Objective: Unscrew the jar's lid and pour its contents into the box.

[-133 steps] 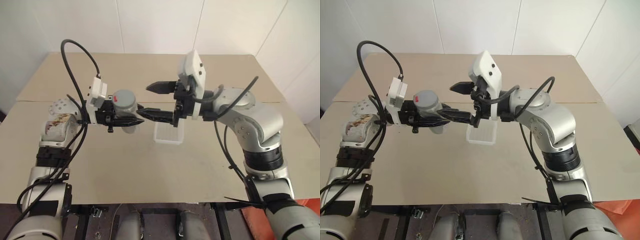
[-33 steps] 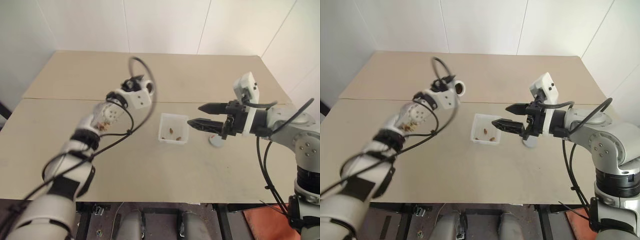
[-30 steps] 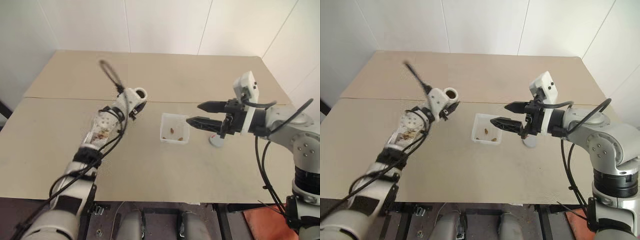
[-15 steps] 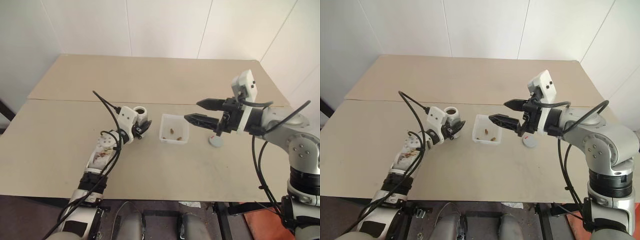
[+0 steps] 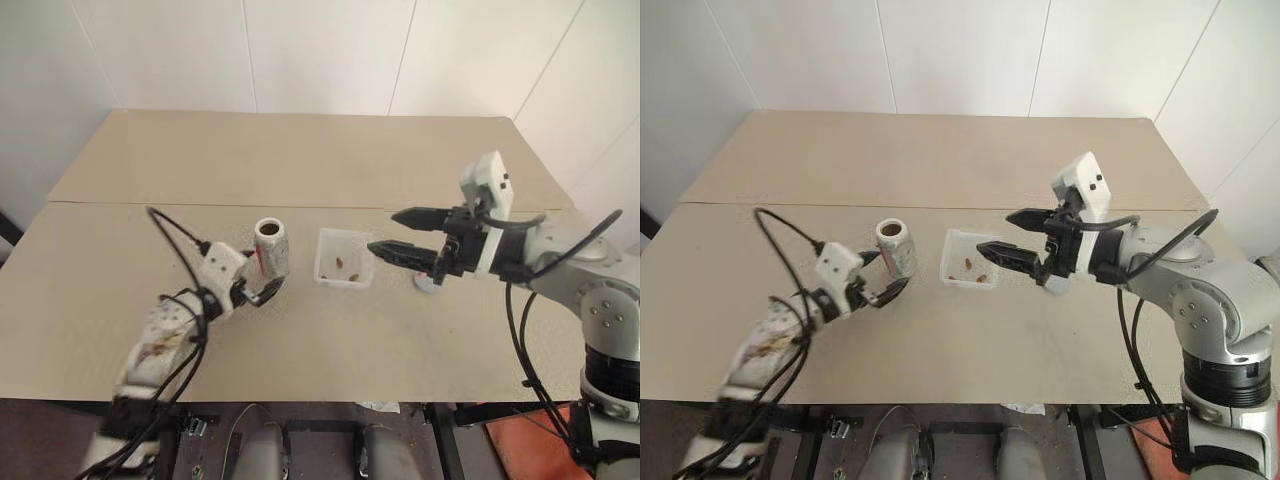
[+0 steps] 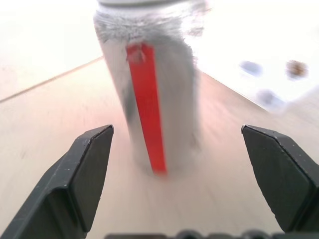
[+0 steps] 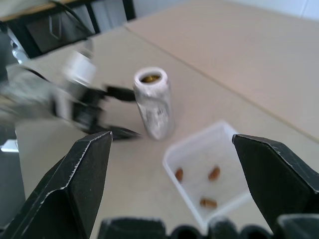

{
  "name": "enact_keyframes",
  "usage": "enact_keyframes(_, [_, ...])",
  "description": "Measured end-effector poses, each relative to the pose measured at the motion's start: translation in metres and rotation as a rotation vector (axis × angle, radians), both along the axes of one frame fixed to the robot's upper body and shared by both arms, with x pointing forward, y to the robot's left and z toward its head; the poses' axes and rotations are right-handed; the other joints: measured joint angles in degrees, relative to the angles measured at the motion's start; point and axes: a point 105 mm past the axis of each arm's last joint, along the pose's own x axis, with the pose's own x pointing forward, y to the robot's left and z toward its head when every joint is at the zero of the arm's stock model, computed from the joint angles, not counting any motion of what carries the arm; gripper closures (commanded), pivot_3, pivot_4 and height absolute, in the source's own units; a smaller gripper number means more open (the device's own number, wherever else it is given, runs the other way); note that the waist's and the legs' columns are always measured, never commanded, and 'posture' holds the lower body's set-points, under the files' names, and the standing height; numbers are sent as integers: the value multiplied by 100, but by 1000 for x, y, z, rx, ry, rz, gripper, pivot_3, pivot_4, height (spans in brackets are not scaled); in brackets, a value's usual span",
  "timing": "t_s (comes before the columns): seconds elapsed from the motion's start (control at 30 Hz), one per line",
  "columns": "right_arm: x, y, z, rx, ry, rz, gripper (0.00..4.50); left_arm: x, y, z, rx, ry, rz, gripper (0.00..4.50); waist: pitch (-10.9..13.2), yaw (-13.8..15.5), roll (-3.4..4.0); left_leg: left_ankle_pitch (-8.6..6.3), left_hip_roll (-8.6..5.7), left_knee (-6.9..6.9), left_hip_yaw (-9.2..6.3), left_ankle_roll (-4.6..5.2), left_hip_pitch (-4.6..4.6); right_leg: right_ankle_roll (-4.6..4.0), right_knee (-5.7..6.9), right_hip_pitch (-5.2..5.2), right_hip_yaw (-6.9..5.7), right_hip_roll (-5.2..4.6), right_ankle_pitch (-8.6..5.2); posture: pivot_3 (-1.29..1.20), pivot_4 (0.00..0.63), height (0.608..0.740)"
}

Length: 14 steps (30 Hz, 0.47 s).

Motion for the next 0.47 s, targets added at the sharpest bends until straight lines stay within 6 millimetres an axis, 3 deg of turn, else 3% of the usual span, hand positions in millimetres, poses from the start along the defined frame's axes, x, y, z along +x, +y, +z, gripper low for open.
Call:
enact_keyframes(0.1, [-3,-14,-8,-27,13,0,0,-20,17,26,32,-8,-34,32,0,61,1,1,-1,2,-3,-2,4,-1,1,3,-4,0,-1,0,150,740])
enact_keyframes(0.27, [-12,-51,-29,-96,-39,28,0,-55,52,88,110,-70,-209,32,-1,61,3,1,-3,-4,10,-3,11,-3,-7,3,-1,3,-11,0,150,740])
enact_keyframes(0.37, [-11,-64,-37,-123,-56,31,0,-74,63,105,111,-50,-305,32,-3,27,11,2,-2,-13,21,-5,21,-4,-6,1,3,5,-19,0,150,740])
enact_keyframes(0.47, [-11,-69,-39,-145,-79,32,0,-84,70,102,86,-7,-345,32,-4,17,16,4,0,-23,29,-10,37,9,-2,5,6,9,-38,0,150,740])
